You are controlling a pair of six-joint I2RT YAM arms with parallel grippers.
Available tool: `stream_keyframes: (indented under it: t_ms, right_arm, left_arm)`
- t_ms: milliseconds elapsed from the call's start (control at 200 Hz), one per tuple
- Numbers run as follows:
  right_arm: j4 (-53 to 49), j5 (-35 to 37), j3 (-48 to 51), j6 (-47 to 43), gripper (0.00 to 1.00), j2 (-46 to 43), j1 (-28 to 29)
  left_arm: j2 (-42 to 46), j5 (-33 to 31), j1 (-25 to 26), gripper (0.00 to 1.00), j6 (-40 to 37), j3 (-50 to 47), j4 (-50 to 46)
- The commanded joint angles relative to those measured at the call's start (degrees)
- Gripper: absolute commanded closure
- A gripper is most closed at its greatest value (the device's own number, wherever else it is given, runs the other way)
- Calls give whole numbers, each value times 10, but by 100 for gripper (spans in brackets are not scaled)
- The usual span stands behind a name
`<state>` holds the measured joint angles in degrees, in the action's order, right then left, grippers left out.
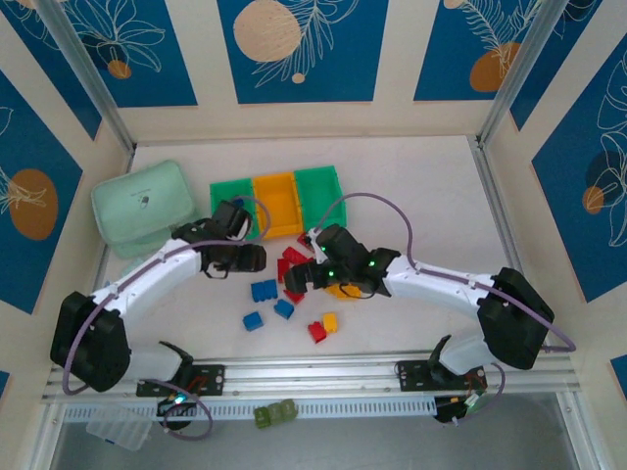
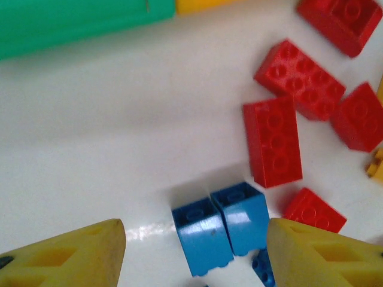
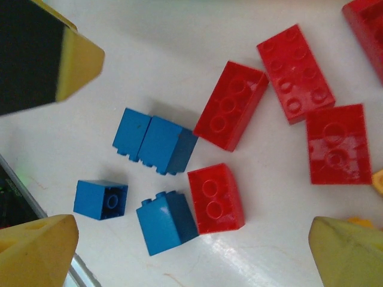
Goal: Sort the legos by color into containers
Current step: Pick up the lego from the middle-left of the table.
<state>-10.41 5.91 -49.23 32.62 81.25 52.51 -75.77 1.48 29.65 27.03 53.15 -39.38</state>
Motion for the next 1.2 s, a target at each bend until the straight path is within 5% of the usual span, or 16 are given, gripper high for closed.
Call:
stream_keyframes:
  t_ms: [0,665,1195]
  right_arm:
    - [-12,21,7,24,1,-1,17]
    - [-8,33,7,34,1,4,20]
    - [-7,39,9,33,1,2,14]
  left_arm:
    - [12,-4,25,36,39,-27,-23]
    - [-29,49,81,36,60,-106,47]
    - [-103,-43,80,44,64,-92,84]
